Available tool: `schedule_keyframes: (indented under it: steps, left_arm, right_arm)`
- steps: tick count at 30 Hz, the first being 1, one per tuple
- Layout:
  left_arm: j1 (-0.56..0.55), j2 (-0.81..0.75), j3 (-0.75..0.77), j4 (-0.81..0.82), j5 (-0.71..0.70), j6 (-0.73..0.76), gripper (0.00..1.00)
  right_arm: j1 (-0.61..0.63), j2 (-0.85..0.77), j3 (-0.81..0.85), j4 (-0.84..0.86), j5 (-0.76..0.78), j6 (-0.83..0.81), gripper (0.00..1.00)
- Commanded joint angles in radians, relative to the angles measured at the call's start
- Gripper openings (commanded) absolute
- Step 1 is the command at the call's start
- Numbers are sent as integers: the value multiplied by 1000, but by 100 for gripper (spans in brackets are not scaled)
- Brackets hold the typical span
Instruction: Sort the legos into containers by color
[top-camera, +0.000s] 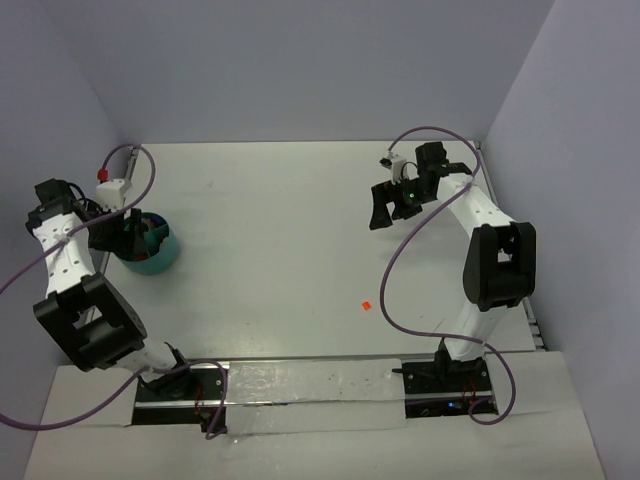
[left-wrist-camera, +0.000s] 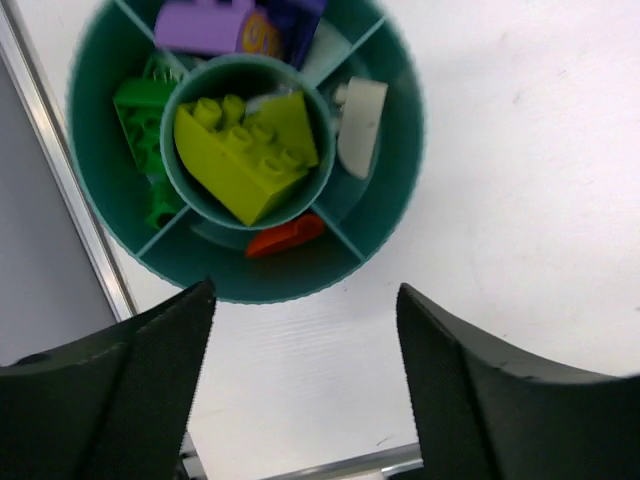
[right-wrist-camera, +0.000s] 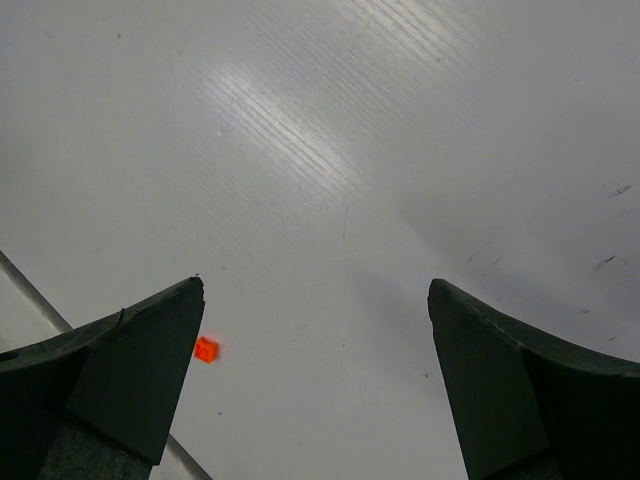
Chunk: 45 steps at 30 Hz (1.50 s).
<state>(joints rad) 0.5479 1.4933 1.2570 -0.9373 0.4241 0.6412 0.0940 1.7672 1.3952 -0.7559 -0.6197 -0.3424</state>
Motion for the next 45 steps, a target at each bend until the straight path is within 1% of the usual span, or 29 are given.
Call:
schedule_keyframes:
  steps: [1,2,3,4,5,6,7,9,10,12,13,14,16,18,19,20,22,23,24,25,26,27,30,33,36,39,41,45]
  left_arm:
    - [-18,-83,191,-134,239,117,99]
    - [-50,-85,234,-170,263,132,99]
    - [-105,-84,286,-182,283,141,99]
    - [-114,-78,321,-204,291,154,99]
    - [-213,-66,358,-228,282,167,99]
    - [-284,-61,369,-229,280,166,99]
    - [-406,-58,367,-214,268,157,99]
    - [-541,-39,338,-174,271,163,99]
    - [-653,-25,324,-159,284,176,99]
    - [-818,25,278,-90,337,212,99]
    - [-822,47,271,-77,338,238,99]
    - [-907,102,269,-64,382,266,99]
    - [-991,164,274,-37,420,342,97]
    - [-1099,266,290,10,489,415,94]
    - [-1143,314,292,27,502,436,92]
    - [-1171,342,304,32,514,507,90]
    - [-1226,394,319,88,498,492,87]
    - [-1272,442,347,150,478,442,86]
    - [-1317,468,366,173,461,412,81]
    - [-1340,494,371,260,436,308,78]
    - [-1361,503,364,318,404,259,76]
    - [-1377,504,347,356,383,241,75]
    - [-1430,491,254,490,353,247,68]
    - [-1464,487,199,539,413,317,67]
    - [-1478,529,237,494,462,398,65]
    - [-1493,604,315,349,498,477,59]
    - [-1501,635,368,301,508,534,55]
    - [-1517,689,422,219,508,608,51]
  right_arm:
    - [9,-21,24,-6,2,-13,100]
    - [8,-24,21,-4,3,-11,100]
    - [5,-29,15,-2,0,-5,100]
    - [4,-29,14,-1,0,0,100]
    - [-2,-34,4,7,-8,15,100]
    - [-11,-37,-3,10,-16,24,100]
    - [-29,-37,-13,12,-35,32,100]
    - [-58,-39,-30,16,-60,52,100]
    - [-80,-41,-35,17,-66,58,100]
    - [-128,-50,-50,21,-87,65,100]
    - [-144,-52,-50,21,-89,68,100]
    - [-177,-55,-57,21,-98,69,100]
    - [-210,-69,-67,21,-109,78,100]
    - [-255,-84,-82,20,-120,87,100]
    - [-267,-87,-92,21,-124,89,100]
    - [-279,-93,-102,26,-129,103,100]
    - [-319,-113,-119,29,-128,114,100]
    - [-331,-125,-125,34,-122,122,100]
    - [-353,-148,-138,41,-110,127,100]
    - [-364,-161,-143,45,-104,130,100]
    - [-375,-172,-147,47,-102,129,100]
    - [-388,-184,-153,47,-102,129,100]
    - [-437,-225,-183,62,-120,122,100]
    - [-485,-250,-235,65,-147,98,100]
    - [-523,-279,-265,64,-171,72,100]
    - [-550,-307,-294,55,-191,46,100]
    - [-567,-325,-296,38,-202,23,100]
    - [-579,-333,-289,22,-212,2,100]
